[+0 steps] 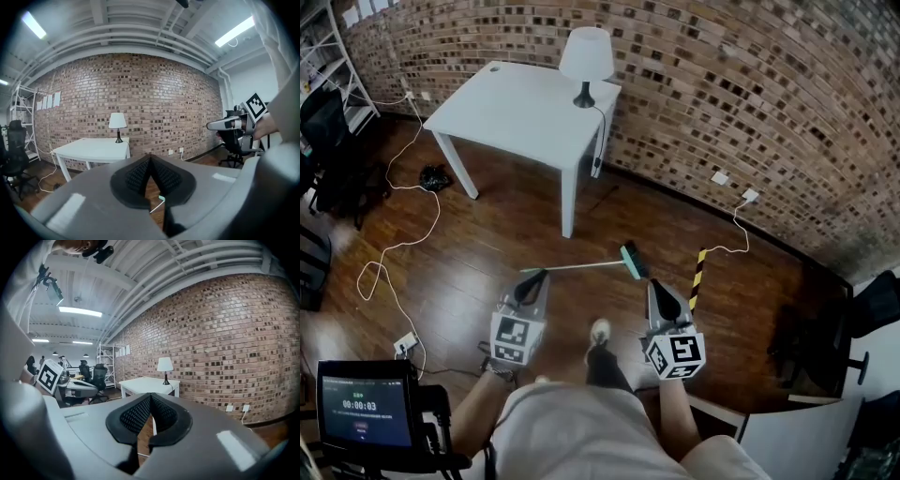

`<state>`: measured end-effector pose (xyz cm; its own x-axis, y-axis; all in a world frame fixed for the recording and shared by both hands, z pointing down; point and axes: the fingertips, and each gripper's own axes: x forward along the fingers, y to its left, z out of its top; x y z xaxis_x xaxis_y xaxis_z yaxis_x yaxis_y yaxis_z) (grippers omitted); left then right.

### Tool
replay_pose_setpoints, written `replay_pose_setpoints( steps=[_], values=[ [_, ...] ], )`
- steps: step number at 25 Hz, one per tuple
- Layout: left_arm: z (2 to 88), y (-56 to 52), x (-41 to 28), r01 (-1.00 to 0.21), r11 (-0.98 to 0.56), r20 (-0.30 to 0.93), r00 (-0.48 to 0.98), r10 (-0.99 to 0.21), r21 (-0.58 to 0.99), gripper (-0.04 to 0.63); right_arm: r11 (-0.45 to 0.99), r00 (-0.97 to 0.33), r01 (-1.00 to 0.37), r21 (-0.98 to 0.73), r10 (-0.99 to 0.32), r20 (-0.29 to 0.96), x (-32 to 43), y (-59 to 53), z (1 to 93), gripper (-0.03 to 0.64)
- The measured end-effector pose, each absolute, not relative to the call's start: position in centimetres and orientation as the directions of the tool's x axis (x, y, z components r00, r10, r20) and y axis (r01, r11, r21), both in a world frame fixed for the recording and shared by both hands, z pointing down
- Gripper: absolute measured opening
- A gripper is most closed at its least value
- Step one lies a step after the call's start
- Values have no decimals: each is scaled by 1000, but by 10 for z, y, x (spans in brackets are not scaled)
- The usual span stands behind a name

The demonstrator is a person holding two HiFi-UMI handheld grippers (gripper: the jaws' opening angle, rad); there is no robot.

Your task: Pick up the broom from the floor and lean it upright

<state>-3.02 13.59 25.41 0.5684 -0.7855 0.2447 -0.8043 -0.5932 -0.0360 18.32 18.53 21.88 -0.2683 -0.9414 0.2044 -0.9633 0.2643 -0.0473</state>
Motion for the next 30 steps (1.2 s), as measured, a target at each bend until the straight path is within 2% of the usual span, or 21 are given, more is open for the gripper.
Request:
replay_pose_setpoints(
  steps=[13, 23, 30],
  values=[
    [238, 28, 42, -870, -488, 271, 454, -849, -72, 0, 334, -359, -932, -140, -899, 250, 274, 69, 242, 14],
    [258, -16, 47, -849, -523, 315, 476, -821, -80, 0, 326, -354, -934, -146, -901, 252, 272, 17, 254, 14],
    [273, -43, 27, -850, -522, 338, 474, -813, -64, 0, 345, -373, -927, -148, -889, 266, 244, -14, 261, 15]
  ],
)
